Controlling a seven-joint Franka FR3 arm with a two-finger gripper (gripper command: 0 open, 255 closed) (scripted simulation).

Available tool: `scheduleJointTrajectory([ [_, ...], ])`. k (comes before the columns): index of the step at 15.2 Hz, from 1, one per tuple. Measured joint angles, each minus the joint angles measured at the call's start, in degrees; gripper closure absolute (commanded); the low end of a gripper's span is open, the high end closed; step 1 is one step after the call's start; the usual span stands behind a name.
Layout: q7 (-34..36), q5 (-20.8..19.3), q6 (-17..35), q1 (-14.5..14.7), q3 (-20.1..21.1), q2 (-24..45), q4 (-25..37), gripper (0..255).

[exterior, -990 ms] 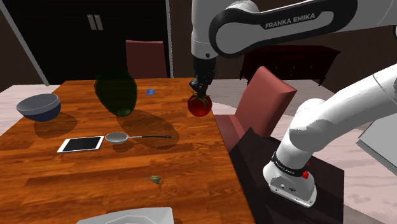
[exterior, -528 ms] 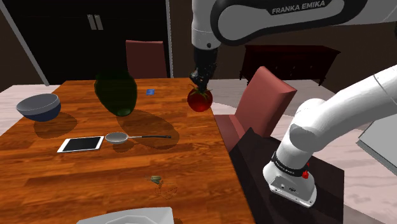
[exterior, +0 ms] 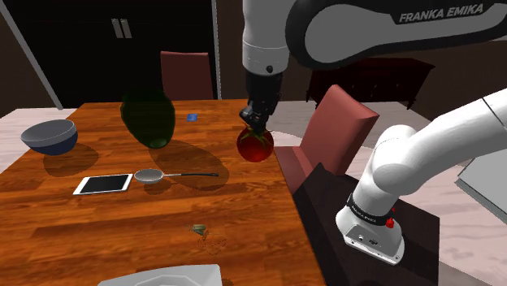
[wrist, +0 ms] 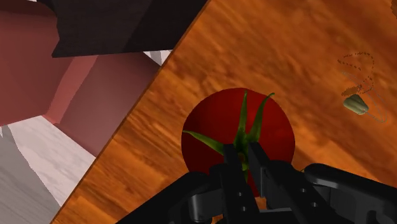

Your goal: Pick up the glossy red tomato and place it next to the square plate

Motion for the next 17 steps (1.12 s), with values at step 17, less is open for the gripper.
scheduleJointTrajectory([
  [17, 23.51, 7.95, -6.21, 3.39, 21.04, 4.14, 12.75, 255],
])
